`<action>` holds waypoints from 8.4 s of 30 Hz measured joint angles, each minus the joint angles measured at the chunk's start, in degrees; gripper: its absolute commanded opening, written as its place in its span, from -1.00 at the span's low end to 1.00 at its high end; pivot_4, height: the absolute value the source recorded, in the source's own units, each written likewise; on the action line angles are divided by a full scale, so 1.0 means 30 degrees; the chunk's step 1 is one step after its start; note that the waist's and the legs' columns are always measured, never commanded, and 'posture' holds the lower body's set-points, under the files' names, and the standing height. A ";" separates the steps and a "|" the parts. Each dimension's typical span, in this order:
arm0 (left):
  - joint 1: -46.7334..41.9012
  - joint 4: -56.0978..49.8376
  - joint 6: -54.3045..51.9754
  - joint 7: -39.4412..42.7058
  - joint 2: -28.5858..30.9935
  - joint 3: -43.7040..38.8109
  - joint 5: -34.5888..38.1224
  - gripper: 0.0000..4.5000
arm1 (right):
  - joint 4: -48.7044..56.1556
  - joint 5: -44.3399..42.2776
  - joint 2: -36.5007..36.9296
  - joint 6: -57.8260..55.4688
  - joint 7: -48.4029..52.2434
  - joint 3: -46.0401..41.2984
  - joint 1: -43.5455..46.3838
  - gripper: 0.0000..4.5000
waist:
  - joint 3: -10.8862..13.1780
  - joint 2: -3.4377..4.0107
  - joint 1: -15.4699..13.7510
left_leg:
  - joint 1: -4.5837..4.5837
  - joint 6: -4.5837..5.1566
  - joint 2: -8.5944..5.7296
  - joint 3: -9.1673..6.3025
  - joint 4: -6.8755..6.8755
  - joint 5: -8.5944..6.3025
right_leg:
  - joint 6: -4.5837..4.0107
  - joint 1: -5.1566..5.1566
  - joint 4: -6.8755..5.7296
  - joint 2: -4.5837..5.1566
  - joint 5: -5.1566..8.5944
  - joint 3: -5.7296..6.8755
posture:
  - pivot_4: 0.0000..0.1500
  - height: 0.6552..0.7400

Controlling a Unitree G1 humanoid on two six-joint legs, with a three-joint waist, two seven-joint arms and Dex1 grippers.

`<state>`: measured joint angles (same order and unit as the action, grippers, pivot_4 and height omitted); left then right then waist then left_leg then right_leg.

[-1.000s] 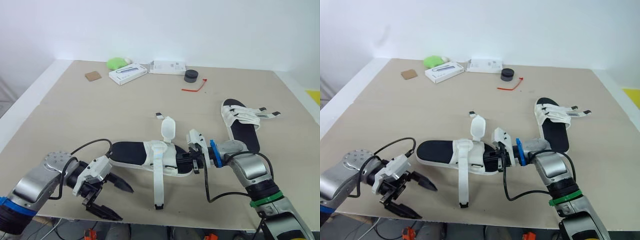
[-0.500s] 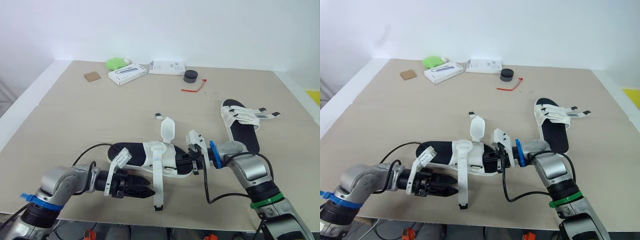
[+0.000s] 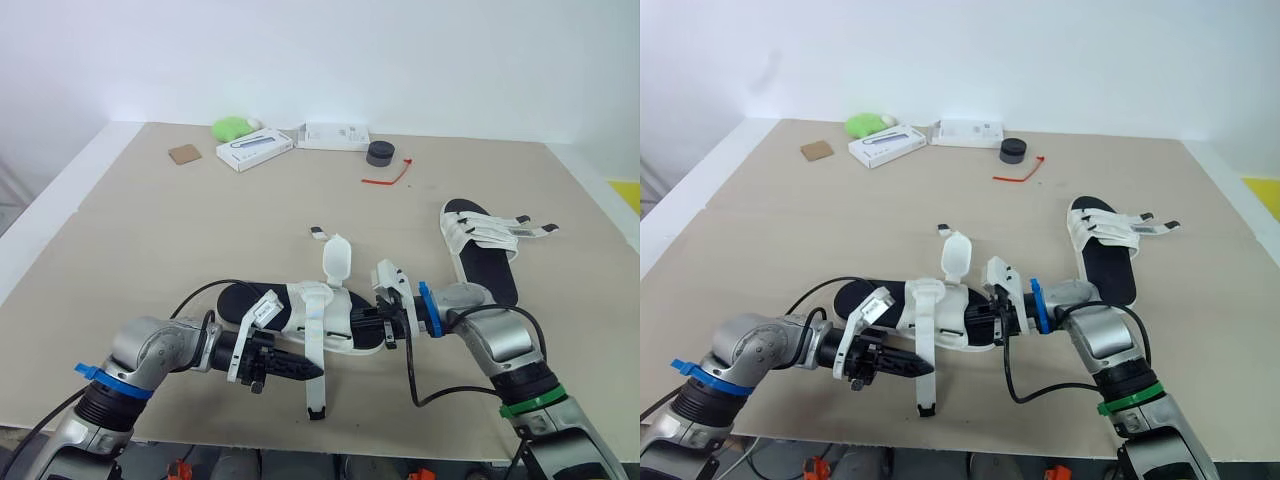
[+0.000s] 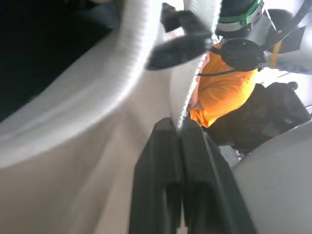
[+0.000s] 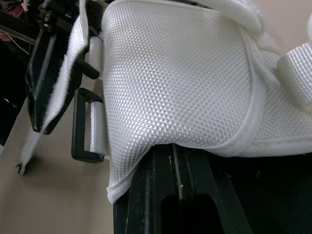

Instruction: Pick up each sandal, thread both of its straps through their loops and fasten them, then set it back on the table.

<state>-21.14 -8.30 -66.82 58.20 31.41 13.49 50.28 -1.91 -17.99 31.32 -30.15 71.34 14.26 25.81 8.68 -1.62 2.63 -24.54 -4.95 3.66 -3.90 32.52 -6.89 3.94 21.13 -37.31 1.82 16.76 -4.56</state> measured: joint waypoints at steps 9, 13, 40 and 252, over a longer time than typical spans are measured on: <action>-0.0510 0.0530 -0.1975 -0.0001 -0.0104 -0.1887 0.1836 -0.99 | -0.0024 -0.0046 -0.0045 0.0001 0.0029 0.0000 0.0094 -1.00 | 0.0013 -0.0016 0.0018 | -0.0010 0.0001 0.0001 -0.0004 0.0002 0.0001 | -0.0001 0.0016 -0.0002 -0.0007 -0.0001 -0.0001 | 1.00 1.00; -0.4611 0.2512 -0.4330 0.1491 0.1545 -0.3495 0.3522 -0.99 | -0.0340 -0.0045 -0.0059 0.0014 0.0275 0.0060 0.0320 -1.00 | 0.0034 -0.0047 0.0018 | -0.0025 0.0001 0.0000 -0.0025 0.0003 0.0003 | -0.0003 0.0040 -0.0012 -0.0023 -0.0003 0.0004 | 1.00 1.00; -1.4523 1.7310 0.0921 1.1161 -0.1159 0.3008 -0.5393 -0.99 | -0.0258 -0.0112 -0.0329 0.0070 0.0430 0.0085 0.0331 -1.00 | 0.0035 -0.0039 0.0192 | -0.0111 -0.0018 0.0024 -0.0045 -0.0010 -0.0014 | 0.0031 0.0079 -0.0102 -0.0105 0.0011 -0.0032 | 1.00 1.00; -1.0271 1.3506 -0.7633 -0.6181 -0.4967 -0.6373 0.4252 -0.93 | 0.0781 -0.0692 -0.0457 -0.0815 -0.0729 -0.0140 -0.0301 -1.00 | 0.0092 -0.0058 0.0067 | -0.0037 -0.0084 0.0049 -0.0006 0.0097 -0.0112 | 0.0053 0.0047 -0.0307 -0.0265 0.0127 -0.0279 | 1.00 1.00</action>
<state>-51.95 32.22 -89.72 39.66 16.51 -5.63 63.04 0.43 -20.07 29.95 -32.60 69.15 13.84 24.91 8.95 -1.80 2.83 -24.66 -5.20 3.81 -3.91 32.81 -7.23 4.10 21.27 -38.24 1.02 17.14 -5.40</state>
